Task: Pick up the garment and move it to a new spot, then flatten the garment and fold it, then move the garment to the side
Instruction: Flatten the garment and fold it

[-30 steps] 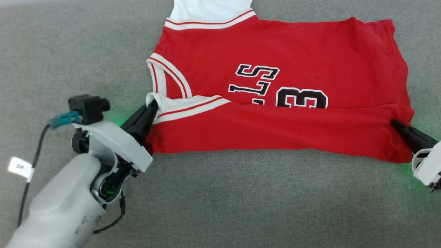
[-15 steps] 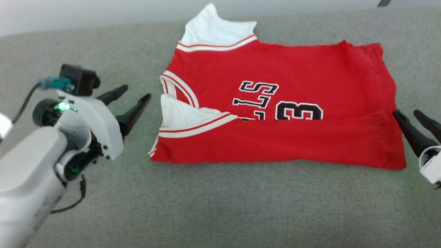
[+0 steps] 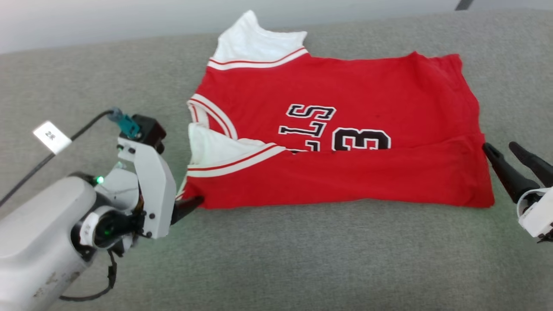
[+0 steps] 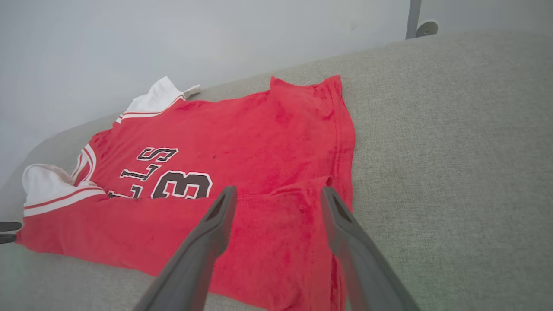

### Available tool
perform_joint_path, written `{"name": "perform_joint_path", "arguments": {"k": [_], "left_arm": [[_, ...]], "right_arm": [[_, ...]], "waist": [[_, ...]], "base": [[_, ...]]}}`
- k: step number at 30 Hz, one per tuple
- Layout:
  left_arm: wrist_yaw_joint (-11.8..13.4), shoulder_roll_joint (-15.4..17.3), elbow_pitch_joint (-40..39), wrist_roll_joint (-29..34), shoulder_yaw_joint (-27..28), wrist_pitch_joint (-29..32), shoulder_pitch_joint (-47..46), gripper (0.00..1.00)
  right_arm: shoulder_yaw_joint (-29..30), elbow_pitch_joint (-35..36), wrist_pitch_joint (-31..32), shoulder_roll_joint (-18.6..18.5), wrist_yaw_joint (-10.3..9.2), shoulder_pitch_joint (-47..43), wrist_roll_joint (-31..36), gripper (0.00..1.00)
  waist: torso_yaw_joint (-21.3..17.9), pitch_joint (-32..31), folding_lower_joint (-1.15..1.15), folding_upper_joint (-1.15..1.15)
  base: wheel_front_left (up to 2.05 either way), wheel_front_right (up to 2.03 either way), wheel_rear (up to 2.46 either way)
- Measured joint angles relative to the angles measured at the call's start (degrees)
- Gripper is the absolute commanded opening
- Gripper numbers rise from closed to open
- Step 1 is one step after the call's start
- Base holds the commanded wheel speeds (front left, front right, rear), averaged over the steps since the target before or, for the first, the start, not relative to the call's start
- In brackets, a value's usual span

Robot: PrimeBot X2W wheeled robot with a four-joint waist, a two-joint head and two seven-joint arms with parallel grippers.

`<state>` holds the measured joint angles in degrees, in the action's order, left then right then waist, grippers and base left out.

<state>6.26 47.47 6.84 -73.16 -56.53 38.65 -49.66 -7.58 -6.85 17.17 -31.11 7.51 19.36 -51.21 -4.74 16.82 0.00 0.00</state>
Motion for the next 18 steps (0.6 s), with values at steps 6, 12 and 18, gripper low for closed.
{"name": "perform_joint_path", "arguments": {"k": [6, 12, 18], "left_arm": [[1.1, -0.6, 5.1, -0.4, -0.3, -0.7, 1.8, 1.00], [-1.4, -1.0, 8.2, -1.5, 0.2, -1.8, 2.1, 0.07], [-3.5, -2.3, 9.1, -3.1, 1.2, -2.8, 2.6, 0.00]], "right_arm": [[-0.3, 0.7, 0.4, 0.3, 0.00, 0.7, 0.9, 1.00], [-0.1, 1.4, 1.4, 0.0, 0.00, 0.8, 1.4, 1.00], [-2.6, 2.7, 7.3, -3.2, 0.00, 0.6, 2.6, 1.00]], "waist": [[-2.3, 1.1, 0.00, 0.00], [-4.1, 2.1, 0.00, 0.00], [-4.2, 2.2, 0.00, 0.00]], "base": [[0.00, 0.00, 0.00], [0.00, 0.00, 0.00], [0.00, 0.00, 0.00]]}}
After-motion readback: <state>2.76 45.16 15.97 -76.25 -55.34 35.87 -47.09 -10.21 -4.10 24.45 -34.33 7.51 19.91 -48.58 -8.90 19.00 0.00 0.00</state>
